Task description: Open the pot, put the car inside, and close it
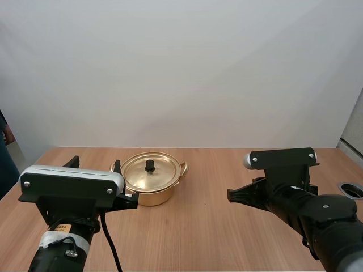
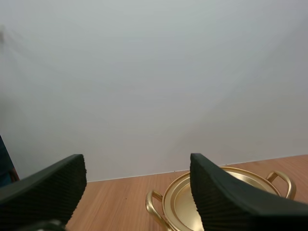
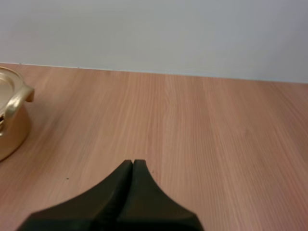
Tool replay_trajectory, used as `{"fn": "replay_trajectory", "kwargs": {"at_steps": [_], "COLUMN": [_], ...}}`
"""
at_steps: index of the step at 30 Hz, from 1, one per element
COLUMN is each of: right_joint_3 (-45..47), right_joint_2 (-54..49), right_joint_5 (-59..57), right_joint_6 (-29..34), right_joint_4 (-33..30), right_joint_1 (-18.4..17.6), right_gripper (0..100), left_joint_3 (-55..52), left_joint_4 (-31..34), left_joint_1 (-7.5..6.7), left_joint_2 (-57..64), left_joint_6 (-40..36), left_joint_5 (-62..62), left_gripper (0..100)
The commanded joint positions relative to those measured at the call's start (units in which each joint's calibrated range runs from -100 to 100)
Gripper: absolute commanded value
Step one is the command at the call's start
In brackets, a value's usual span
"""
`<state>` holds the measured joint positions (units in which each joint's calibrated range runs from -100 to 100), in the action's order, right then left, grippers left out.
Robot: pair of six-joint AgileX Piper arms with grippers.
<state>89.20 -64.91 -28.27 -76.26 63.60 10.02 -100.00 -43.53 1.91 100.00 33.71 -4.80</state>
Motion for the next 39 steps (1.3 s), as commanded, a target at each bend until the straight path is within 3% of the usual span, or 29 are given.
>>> {"fn": "replay_trajectory", "kwargs": {"at_steps": [1, 10, 16, 22, 25, 28, 30, 32, 35, 39], "right_joint_3": [0.7, 6.3, 7.0, 10.8, 10.8, 10.8, 10.8, 10.8, 10.8, 10.8], "right_joint_2": [-2.8, -28.4, -31.3, -31.8, -32.3, -32.6, -32.6, -32.6, -32.6, -32.6], "right_joint_5": [0.8, 9.1, 9.1, 15.8, 11.7, 9.6, 8.1, 6.8, 5.3, -0.8], "right_joint_6": [0.0, 0.4, 0.5, 2.1, 10.5, 19.5, 28.9, 40.9, 53.2, 55.3], "right_joint_4": [-0.9, 1.7, 1.7, 0.7, -8.3, -16.0, -25.4, -39.2, -55.5, -58.2], "right_joint_1": [-2.1, -8.4, -8.3, -8.3, -8.4, -8.5, -8.5, -8.5, -8.5, -8.5], "right_gripper": [0, 0, 0, 0, 0, 0, 0, 0, 0, 0], "left_joint_3": [0.0, 0.0, 0.0, 0.0, 0.0, 0.0, 0.0, 0.0, 0.0, 0.0], "left_joint_4": [0.1, 0.1, 0.1, 13.6, 15.5, 18.4, 24.1, 28.3, 34.1, 37.4], "left_joint_1": [0.04, 0.04, 0.04, 0.04, 0.04, 0.04, 0.04, 0.04, 0.04, 0.04], "left_joint_2": [0.0, 0.0, 0.0, 0.0, 0.0, 0.0, 0.0, 0.0, 0.0, 0.0], "left_joint_6": [0.0, 0.0, 0.0, 0.0, -0.2, -10.8, -21.0, -29.1, -38.3, -41.8], "left_joint_5": [0.0, 0.0, 0.0, 0.0, 0.0, -3.1, -7.4, -12.0, -20.1, -24.6], "left_gripper": [100, 100, 100, 100, 100, 100, 100, 100, 100, 100]}}
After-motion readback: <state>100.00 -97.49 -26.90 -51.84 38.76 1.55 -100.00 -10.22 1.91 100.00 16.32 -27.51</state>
